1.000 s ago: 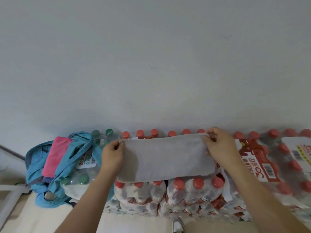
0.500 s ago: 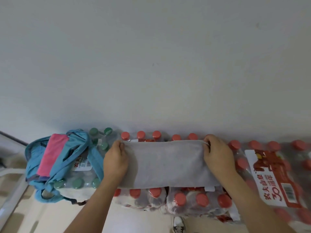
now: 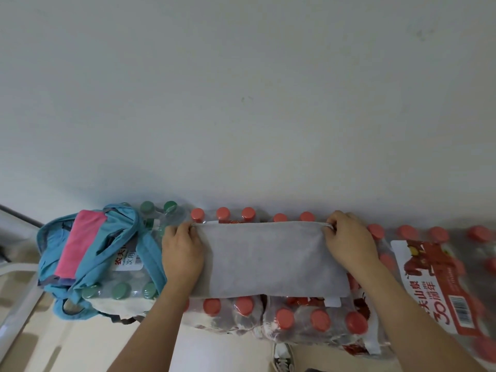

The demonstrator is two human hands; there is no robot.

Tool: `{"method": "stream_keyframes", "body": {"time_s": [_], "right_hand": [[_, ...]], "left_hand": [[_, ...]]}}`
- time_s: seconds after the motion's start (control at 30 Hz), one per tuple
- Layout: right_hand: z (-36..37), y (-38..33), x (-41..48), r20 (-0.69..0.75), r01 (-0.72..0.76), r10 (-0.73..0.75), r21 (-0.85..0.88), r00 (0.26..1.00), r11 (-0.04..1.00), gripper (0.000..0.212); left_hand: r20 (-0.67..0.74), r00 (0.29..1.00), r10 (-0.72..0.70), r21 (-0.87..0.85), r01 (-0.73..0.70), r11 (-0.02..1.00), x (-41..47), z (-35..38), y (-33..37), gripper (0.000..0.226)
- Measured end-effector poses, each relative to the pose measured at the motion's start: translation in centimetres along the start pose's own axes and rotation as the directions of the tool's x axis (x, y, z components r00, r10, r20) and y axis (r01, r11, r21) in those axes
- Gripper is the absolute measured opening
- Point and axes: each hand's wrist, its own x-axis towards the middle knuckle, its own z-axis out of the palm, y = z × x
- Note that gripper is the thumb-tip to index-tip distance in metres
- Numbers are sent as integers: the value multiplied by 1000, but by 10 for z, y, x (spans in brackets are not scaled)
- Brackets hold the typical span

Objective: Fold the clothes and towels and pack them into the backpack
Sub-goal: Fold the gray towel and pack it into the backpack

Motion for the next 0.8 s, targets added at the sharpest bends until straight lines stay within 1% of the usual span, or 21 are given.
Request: {"method": "stream_keyframes", "body": {"time_s": [0.07, 0.17, 0.2, 0.23, 0.3, 0.33, 0.37, 0.43, 0.47, 0.57, 0.63, 0.67, 0.8], "right_hand": [[-3, 1, 1, 33, 12, -13, 31, 999, 999, 10], [-7, 1, 2, 174, 52, -55, 20, 983, 998, 37], [-9, 0, 3, 212, 48, -50, 16, 976, 999, 39], [-10, -1, 6, 229, 42, -46, 22, 972, 999, 34], [-13, -3, 11, 233, 28, -31, 13, 972, 1000, 14], [-15, -4, 12, 240, 26, -28, 9, 970, 1000, 11], [-17, -5, 13, 250, 17, -22, 21, 968, 1000, 14], [-19, -7, 13, 267, -19, -5, 88, 964, 996, 17], [-20, -8, 12, 267, -38, 5, 119, 964, 992, 17], [-19, -6, 9, 254, -71, 21, 187, 967, 980, 14], [-18, -4, 7, 249, -112, 48, 252, 967, 961, 14], [-17, -4, 5, 234, -126, 61, 272, 970, 954, 15], [-10, -11, -2, 61, -65, 54, 208, 997, 976, 19]], "left_hand": [[35, 999, 25, -32, -24, 999, 3, -4, -1, 22], [115, 993, 21, -108, -9, 994, 6, -13, 1, 28], [133, 991, 1, -134, 17, 991, 6, -17, 2, 33], [132, 991, -18, -160, 39, 986, 6, -20, 3, 35], [99, 995, -26, -228, 48, 973, 3, -25, 6, 34], [89, 996, -28, -274, 51, 960, 2, -26, 8, 30], [93, 995, -43, -340, 72, 938, 0, -28, 10, 27], [144, 986, -79, -472, 139, 870, -2, -30, 12, 29], [165, 984, -64, -478, 136, 868, -3, -31, 11, 29], [245, 968, 48, -278, 23, 960, -11, -34, -1, 21], [300, 948, 104, -212, -41, 977, -21, -36, -8, 17], [312, 940, 137, -201, -75, 977, -26, -37, -11, 19], [263, 934, 243, -177, -201, 963, -38, -41, -15, 36]]}}
